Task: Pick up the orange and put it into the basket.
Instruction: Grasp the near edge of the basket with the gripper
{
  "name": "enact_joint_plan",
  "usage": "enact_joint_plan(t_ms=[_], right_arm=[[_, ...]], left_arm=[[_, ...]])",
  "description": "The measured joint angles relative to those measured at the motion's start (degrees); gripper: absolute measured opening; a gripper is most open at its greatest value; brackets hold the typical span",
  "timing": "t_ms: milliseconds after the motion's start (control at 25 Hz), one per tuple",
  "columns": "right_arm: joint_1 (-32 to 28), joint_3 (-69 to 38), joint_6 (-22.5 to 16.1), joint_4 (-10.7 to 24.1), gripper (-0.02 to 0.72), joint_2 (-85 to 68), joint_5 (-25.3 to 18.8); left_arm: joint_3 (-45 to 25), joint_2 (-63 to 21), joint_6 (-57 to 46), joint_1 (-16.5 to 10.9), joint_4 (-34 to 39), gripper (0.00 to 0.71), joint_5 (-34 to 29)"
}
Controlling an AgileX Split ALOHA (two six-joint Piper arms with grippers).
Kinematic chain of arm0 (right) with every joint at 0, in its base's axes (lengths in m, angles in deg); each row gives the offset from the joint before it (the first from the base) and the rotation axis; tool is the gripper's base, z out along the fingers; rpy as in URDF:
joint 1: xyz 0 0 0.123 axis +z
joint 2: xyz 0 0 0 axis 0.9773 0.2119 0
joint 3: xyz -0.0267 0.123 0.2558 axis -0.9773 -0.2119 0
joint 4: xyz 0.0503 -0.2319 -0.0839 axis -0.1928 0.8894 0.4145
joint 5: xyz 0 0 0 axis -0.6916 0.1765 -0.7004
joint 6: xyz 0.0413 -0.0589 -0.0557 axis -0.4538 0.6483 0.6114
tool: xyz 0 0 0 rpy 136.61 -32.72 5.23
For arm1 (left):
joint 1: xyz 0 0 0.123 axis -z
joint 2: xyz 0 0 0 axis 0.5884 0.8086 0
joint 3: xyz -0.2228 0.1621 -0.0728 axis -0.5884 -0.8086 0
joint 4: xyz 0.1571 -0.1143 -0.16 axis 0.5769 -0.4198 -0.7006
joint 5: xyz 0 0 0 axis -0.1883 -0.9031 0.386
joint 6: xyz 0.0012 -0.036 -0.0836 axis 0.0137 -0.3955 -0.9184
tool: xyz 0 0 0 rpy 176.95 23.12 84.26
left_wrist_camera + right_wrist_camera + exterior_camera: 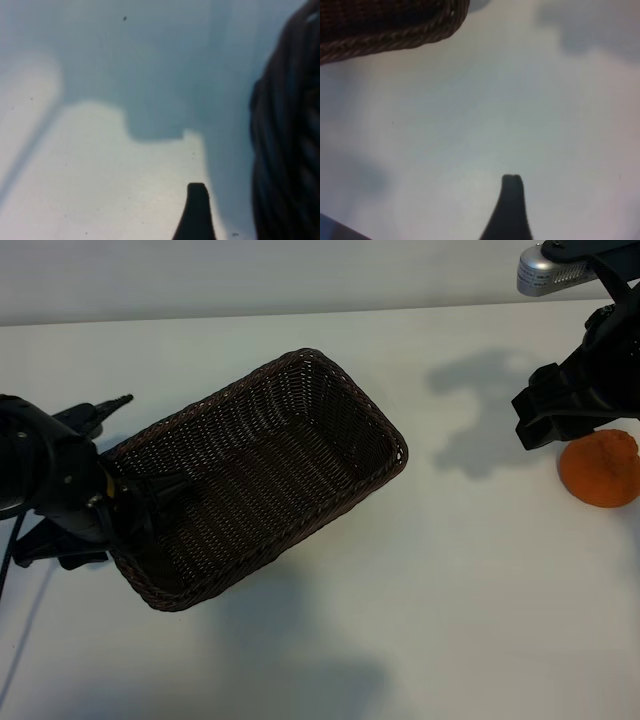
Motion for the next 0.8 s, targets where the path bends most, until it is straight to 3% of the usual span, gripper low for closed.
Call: enact_joint_plan(t_ms=[560,680,800], right_arm=[[0.0,0.0,0.1,-0.1,0.595,0.0,0.0],[0.0,0.0,0.1,-0.2,0.595,0.0,0.0],[0.0,0.0,0.1,-0.2,0.595,0.0,0.0]], left_arm=[[0.1,5.8,0.5,0.0,-1.0,0.593,4.4],[0.1,5.8,0.1,0.0,-1.0,0.547,4.6],[0.1,5.9,-0.6,-0.2,-0.8,0.443,6.3]])
